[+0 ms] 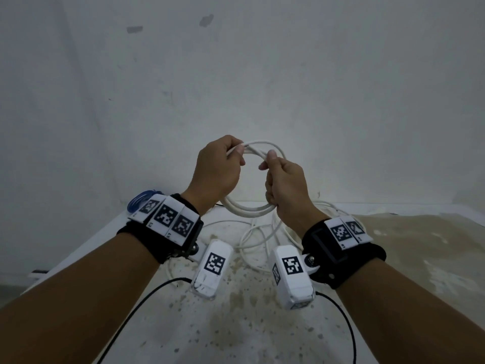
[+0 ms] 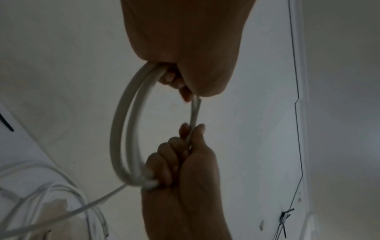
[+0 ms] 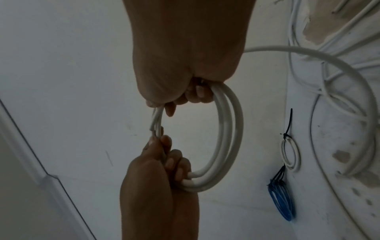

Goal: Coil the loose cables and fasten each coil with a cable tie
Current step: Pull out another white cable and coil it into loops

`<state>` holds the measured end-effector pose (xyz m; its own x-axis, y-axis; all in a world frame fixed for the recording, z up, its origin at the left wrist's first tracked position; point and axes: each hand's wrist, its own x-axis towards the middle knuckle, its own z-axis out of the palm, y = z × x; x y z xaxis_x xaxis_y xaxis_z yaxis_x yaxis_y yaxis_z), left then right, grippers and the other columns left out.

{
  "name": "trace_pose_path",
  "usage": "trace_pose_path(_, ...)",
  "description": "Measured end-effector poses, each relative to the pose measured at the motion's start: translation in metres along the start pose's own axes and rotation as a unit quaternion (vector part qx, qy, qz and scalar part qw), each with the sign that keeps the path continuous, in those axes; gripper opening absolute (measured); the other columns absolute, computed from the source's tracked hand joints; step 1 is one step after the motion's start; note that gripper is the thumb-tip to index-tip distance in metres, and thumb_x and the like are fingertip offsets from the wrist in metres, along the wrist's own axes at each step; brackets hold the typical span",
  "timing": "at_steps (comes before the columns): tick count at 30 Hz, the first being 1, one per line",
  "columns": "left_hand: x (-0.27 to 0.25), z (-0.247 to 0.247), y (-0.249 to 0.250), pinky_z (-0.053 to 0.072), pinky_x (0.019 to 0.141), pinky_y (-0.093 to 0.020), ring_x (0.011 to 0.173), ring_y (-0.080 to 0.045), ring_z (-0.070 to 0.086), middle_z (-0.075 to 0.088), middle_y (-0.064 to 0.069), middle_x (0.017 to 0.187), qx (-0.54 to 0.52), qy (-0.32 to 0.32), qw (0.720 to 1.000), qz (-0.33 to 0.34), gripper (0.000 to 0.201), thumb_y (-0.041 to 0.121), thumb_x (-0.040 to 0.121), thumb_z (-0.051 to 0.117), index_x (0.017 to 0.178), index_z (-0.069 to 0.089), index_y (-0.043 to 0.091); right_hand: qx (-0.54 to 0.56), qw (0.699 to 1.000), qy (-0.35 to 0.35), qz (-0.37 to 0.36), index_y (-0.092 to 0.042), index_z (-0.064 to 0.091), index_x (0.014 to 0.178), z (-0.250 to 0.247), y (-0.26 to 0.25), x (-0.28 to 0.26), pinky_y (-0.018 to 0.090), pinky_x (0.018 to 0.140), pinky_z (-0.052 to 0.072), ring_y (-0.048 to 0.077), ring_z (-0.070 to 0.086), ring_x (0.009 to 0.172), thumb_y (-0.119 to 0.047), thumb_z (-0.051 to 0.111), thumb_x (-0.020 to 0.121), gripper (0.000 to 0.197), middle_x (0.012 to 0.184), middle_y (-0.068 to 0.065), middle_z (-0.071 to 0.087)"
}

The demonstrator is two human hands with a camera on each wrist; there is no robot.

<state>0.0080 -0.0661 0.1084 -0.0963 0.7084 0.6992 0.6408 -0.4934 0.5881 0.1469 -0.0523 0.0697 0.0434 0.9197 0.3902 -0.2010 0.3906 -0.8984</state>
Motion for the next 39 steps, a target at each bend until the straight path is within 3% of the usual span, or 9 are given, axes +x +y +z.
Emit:
trace_pose_path(4, 0.006, -0.01, 0.006, 0.039, 0.054, -0.023, 0.047, 0.001, 0.047, 0.074, 0.005, 0.088, -0.021, -0.146, 0.989, -0.028, 0.023, 0.017, 0.102, 0.047, 0.101, 0.07, 0.017, -0.015, 1.0, -0.014, 0.002, -0.013, 0.051, 0.073, -0.006, 0.008, -0.003, 0.021, 0.038, 0.026, 0.01, 0.027, 0.036, -0.037, 0.045, 0.104, 0.04, 0.045, -0.003, 0.034)
trace_pose_path(11, 0.007, -0.014, 0.013, 0.033, 0.052, -0.019, 0.043, 0.008, 0.049, 0.073, 0.003, 0.09, -0.028, -0.197, 0.978, -0.055, 0.025, 0.013, 0.1, 0.051, 0.113, 0.073, 0.014, 0.043, 0.997, -0.029, 0.049, -0.013, 0.05, 0.072, -0.005, 0.008, -0.01, 0.022, 0.039, 0.027, 0.01, 0.028, 0.04, -0.036, 0.046, 0.104, 0.04, 0.05, -0.004, 0.035)
trace_pose_path(16, 0.002, -0.01, 0.012, 0.045, 0.06, -0.018, 0.06, -0.001, 0.059, 0.072, 0.006, 0.074, 0.015, -0.151, 0.988, -0.006, 0.031, 0.049, 0.089, 0.065, 0.092, 0.079, 0.022, 0.009, 0.999, -0.018, 0.025, -0.01, 0.049, 0.074, -0.002, 0.008, -0.009, 0.022, 0.038, 0.026, 0.011, 0.027, 0.036, -0.037, 0.049, 0.103, 0.04, 0.042, -0.005, 0.035)
trace_pose_path(21, 0.003, -0.007, 0.009, 0.041, 0.059, -0.025, 0.055, -0.009, 0.055, 0.064, -0.002, 0.06, 0.048, -0.089, 0.994, 0.031, 0.032, 0.046, 0.092, 0.062, 0.079, 0.077, 0.021, -0.045, 0.999, -0.021, 0.012, -0.01, 0.057, 0.073, -0.001, 0.002, -0.011, 0.024, 0.042, 0.034, 0.013, 0.037, 0.039, -0.043, 0.043, 0.104, 0.048, 0.047, -0.004, 0.042)
trace_pose_path(26, 0.003, -0.014, 0.011, 0.034, 0.056, -0.024, 0.049, -0.007, 0.04, 0.053, -0.016, 0.058, 0.015, -0.072, 0.997, 0.031, 0.039, 0.044, 0.092, 0.064, 0.073, 0.075, 0.011, -0.343, 0.897, 0.202, -0.193, -0.013, 0.065, 0.093, -0.024, -0.019, 0.013, 0.028, 0.079, 0.036, 0.026, 0.058, 0.097, -0.034, 0.047, 0.1, 0.028, 0.098, 0.006, 0.064)
trace_pose_path(28, 0.004, -0.016, 0.013, 0.035, 0.056, -0.024, 0.05, -0.008, 0.042, 0.055, -0.016, 0.059, 0.006, -0.073, 0.997, 0.036, 0.035, 0.043, 0.091, 0.065, 0.075, 0.076, 0.015, -0.303, 0.936, 0.043, -0.174, -0.014, 0.066, 0.105, -0.027, -0.027, 0.026, 0.031, 0.093, 0.042, 0.024, 0.061, 0.103, -0.028, 0.049, 0.101, 0.023, 0.108, 0.005, 0.064)
trace_pose_path(31, 0.008, -0.02, 0.015, 0.036, 0.055, -0.022, 0.052, -0.009, 0.043, 0.052, -0.009, 0.058, -0.03, -0.059, 0.997, 0.029, 0.029, 0.039, 0.092, 0.066, 0.073, 0.076, 0.018, -0.184, 0.97, -0.149, -0.062, 0.0, 0.068, 0.096, -0.03, -0.037, 0.022, 0.034, 0.067, 0.057, 0.026, 0.069, 0.068, -0.02, 0.045, 0.105, 0.031, 0.08, 0.013, 0.072)
trace_pose_path(35, 0.009, -0.017, 0.018, 0.035, 0.052, -0.016, 0.051, -0.007, 0.04, 0.045, -0.001, 0.056, -0.094, -0.055, 0.994, -0.015, 0.034, 0.032, 0.093, 0.066, 0.06, 0.068, 0.021, -0.094, 0.978, -0.178, -0.049, 0.004, 0.067, 0.1, -0.032, -0.032, 0.013, 0.033, 0.069, 0.059, 0.027, 0.071, 0.068, -0.016, 0.043, 0.106, 0.032, 0.081, 0.018, 0.072)
trace_pose_path(39, 0.006, -0.014, 0.015, 0.032, 0.049, -0.017, 0.05, -0.011, 0.035, 0.043, -0.007, 0.06, -0.108, -0.054, 0.992, -0.033, 0.041, 0.033, 0.094, 0.064, 0.067, 0.067, 0.002, 0.0, 0.979, -0.204, 0.017, 0.004, 0.064, 0.104, -0.031, -0.029, 0.004, 0.041, 0.077, 0.061, 0.027, 0.071, 0.069, -0.015, 0.039, 0.107, 0.032, 0.086, 0.021, 0.073)
